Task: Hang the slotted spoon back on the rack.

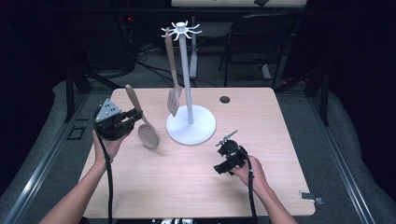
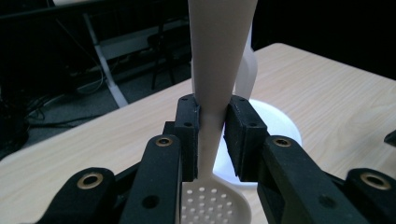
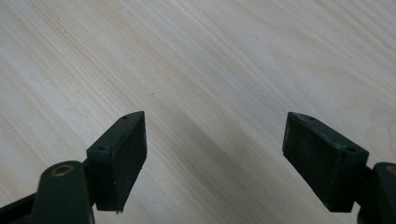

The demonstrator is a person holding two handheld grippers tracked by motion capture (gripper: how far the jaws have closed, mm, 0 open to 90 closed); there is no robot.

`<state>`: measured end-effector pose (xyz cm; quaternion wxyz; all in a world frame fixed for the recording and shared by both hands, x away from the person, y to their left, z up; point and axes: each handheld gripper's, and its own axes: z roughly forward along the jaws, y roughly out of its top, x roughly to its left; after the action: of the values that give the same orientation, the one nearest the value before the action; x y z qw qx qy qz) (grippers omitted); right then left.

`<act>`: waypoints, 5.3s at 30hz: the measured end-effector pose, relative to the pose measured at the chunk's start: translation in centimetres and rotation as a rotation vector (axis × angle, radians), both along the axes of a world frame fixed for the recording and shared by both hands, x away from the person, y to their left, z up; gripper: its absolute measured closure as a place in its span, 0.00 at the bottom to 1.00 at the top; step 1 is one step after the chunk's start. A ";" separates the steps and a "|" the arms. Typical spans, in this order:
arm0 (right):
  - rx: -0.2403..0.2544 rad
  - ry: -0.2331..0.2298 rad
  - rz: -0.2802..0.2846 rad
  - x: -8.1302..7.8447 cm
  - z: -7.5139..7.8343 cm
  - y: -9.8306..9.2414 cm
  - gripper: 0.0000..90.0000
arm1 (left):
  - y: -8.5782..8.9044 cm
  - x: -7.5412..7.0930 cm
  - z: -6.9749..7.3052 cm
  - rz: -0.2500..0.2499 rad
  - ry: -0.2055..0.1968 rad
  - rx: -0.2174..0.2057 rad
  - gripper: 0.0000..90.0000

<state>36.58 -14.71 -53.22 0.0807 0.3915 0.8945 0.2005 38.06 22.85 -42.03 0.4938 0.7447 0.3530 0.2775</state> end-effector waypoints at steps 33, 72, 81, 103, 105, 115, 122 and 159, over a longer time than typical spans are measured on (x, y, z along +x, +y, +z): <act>-0.001 0.003 -0.007 0.1 0.0 -0.2 0.24 | -6.1 2.6 4.2 -0.108 -0.009 0.024 0.84; -0.007 0.006 -0.010 0.1 0.1 -0.3 0.24 | -8.4 5.6 6.0 -0.115 0.044 0.028 0.84; 0.012 -0.005 -0.022 0.0 -0.1 -0.3 0.24 | -8.7 6.2 6.5 -0.102 0.043 0.013 0.84; 0.013 -0.007 -0.020 0.0 -0.1 -0.3 0.24 | -9.4 6.7 8.2 -0.070 0.027 -0.004 0.84; 0.013 -0.007 -0.020 0.0 -0.1 -0.3 0.24 | -9.5 6.7 8.3 -0.066 0.027 -0.006 0.84; -0.011 -0.005 -0.009 0.1 0.1 -0.3 0.24 | -9.8 7.1 8.5 -0.052 0.025 0.014 0.84; -0.012 -0.004 -0.009 0.1 0.1 -0.3 0.24 | -10.0 6.9 8.5 -0.044 0.010 0.023 0.84; -0.011 -0.001 -0.003 0.1 -0.1 -0.4 0.24 | -11.4 7.7 8.7 0.021 0.022 0.043 0.82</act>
<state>36.71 -15.09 -53.27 0.0838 0.3925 0.8948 0.1957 45.76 11.41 -33.29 0.4709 0.7544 0.3602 0.2819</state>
